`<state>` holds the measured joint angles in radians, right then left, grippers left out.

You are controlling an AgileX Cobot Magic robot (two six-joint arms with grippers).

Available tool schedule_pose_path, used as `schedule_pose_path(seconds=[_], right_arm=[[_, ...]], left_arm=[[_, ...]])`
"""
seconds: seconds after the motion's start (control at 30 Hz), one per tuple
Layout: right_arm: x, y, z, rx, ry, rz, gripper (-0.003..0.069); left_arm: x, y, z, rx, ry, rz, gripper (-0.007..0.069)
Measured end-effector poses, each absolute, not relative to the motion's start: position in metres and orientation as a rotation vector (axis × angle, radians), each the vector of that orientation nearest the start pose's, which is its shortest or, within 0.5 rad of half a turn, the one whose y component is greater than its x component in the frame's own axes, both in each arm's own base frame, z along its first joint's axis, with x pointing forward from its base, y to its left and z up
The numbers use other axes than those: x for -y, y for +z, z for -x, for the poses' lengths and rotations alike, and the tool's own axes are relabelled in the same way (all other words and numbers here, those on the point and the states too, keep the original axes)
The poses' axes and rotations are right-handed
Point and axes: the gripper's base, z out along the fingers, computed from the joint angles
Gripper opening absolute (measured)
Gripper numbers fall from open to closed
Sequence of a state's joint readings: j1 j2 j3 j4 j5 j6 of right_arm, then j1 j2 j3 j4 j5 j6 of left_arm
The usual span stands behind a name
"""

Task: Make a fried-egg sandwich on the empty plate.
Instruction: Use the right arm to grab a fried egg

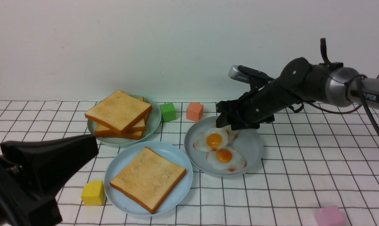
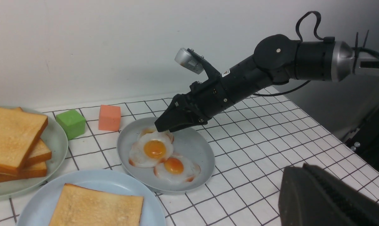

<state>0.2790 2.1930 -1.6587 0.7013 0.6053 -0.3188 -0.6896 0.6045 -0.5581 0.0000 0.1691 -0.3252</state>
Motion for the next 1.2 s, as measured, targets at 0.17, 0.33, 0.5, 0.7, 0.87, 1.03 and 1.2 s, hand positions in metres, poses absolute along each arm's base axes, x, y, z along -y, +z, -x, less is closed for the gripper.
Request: schedule_pose_path(seconds=[0.17,0.33,0.5,0.7,0.87,1.03,1.2], right_arm=[[-0.173,0.164,-0.452,-2.562,0.701,0.166,0.0389],[-0.178,0.154,-0.452,-2.578,0.704,0.168,0.0389],[-0.178,0.154,-0.452,-2.578,0.693,0.178,0.037],[-0.178,0.154,-0.452,-2.578,0.688,0.181,0.0268],[-0.177,0.153,-0.452,-2.579,0.685,0.182,0.0162],[-0.171,0.158,-0.452,-2.591,0.711,0.162,0.0127],[-0.16,0.174,-0.45,-2.602,0.763,0.161,0.0085]], left_arm=[[0.083,0.335,-0.1,-1.732,-0.75,-0.319,-0.0013],[0.083,0.335,-0.1,-1.732,-0.75,-0.319,-0.0013],[0.083,0.334,-0.1,-1.735,-0.749,-0.32,-0.0013],[0.083,0.334,-0.1,-1.735,-0.749,-0.32,-0.001],[0.083,0.334,-0.1,-1.736,-0.748,-0.32,-0.0006],[0.083,0.334,-0.1,-1.737,-0.748,-0.32,-0.0002],[0.082,0.333,-0.1,-1.745,-0.745,-0.322,0.0]])
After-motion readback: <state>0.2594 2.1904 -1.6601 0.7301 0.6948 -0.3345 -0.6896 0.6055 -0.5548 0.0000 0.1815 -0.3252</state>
